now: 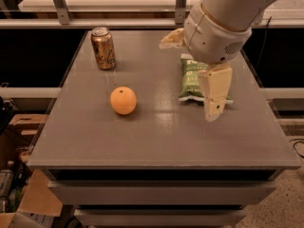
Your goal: Pick orange
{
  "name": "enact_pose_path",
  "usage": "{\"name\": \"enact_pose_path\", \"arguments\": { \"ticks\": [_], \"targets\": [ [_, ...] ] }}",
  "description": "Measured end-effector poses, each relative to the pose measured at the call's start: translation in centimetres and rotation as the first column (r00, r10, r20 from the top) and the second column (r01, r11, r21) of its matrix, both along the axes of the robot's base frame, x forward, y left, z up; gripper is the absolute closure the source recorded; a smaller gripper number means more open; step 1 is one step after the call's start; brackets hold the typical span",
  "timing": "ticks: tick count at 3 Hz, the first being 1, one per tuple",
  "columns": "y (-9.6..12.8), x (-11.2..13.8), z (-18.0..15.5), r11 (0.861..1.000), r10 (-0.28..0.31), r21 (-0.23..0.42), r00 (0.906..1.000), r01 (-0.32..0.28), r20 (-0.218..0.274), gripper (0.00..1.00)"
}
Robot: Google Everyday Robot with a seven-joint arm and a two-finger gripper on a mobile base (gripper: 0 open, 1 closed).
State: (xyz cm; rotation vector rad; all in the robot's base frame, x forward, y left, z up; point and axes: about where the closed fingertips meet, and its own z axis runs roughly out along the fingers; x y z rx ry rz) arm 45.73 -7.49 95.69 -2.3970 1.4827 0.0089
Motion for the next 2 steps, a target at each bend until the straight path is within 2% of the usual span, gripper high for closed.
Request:
{"name": "enact_pose_path", "arguments": {
  "ticks": [1,2],
  "targets": [
    [4.3,-0.1,-1.4,0.987,0.158,-0.028,0.9874,-0.158,0.004,0.0],
    [7.8,-0.7,-2.6,0.962,0.27,-0.046,0.9629,-0.27,0.0,0.0]
  ]
}}
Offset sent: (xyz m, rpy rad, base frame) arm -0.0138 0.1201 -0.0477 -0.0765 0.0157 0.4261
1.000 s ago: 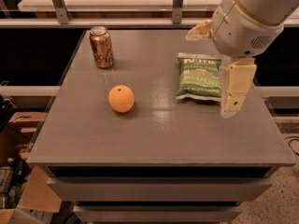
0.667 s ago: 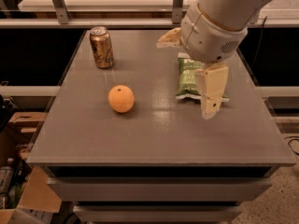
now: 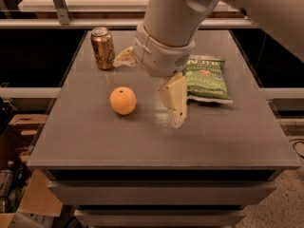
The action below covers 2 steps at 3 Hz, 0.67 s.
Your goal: Pick orange
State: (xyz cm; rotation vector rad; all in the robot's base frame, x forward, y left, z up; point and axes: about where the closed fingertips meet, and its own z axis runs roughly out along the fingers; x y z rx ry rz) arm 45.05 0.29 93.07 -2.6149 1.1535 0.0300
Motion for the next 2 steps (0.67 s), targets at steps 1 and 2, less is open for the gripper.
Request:
{"name": "enact_pose_path", "arguments": {
  "ticks": [1,2],
  "targets": [
    [3.0,-0.5,-1.2,0.995,0.098,-0.027,0.9951,-0.098,-0.005,0.0],
    [5.2,-0.1,-2.2,0.986,0.156,-0.051,0.9877,-0.156,0.001,0.0]
  ]
}}
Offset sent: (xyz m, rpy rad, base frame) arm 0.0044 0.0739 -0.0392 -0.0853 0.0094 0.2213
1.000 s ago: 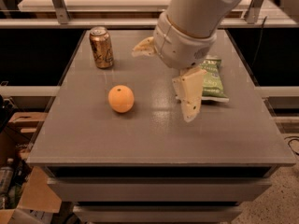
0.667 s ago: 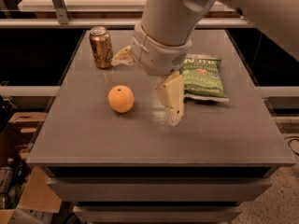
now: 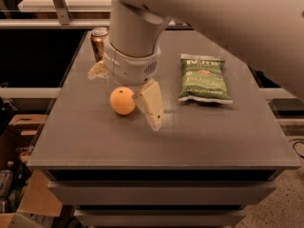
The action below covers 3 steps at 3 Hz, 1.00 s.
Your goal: Pick orange
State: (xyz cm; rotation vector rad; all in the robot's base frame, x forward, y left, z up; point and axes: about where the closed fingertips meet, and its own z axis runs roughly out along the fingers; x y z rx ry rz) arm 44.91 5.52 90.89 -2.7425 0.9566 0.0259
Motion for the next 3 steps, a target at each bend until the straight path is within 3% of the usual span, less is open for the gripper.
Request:
{"name": "enact_pose_path", "arguments": {
  "ticks": [1,3],
  "targets": [
    [0.1,0.0,0.0,1.0,0.001,0.001,1.0,-0.001,0.003,0.0],
    [0.9,2.8,-2.4,0.999,0.043,-0.023,0.9989,-0.043,-0.019,0.0]
  ]
}}
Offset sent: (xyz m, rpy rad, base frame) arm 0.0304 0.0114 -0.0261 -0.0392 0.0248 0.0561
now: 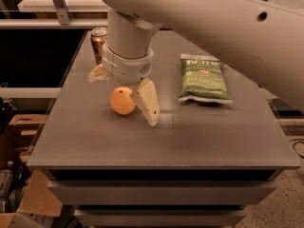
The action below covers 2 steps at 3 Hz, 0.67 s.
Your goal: Pick orange
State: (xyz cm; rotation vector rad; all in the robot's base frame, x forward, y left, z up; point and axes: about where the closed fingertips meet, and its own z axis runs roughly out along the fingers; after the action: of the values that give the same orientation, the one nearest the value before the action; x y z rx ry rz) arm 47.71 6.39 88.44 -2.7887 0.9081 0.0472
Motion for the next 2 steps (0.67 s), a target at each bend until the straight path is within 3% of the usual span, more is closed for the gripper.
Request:
{"name": "enact_pose_path", "arguments": {
  "ticks": [2],
  "targets": [
    [0.2,1.7,-2.8,1.0,0.01,0.007,0.9997,-0.01,-0.024,0.39]
  ]
}}
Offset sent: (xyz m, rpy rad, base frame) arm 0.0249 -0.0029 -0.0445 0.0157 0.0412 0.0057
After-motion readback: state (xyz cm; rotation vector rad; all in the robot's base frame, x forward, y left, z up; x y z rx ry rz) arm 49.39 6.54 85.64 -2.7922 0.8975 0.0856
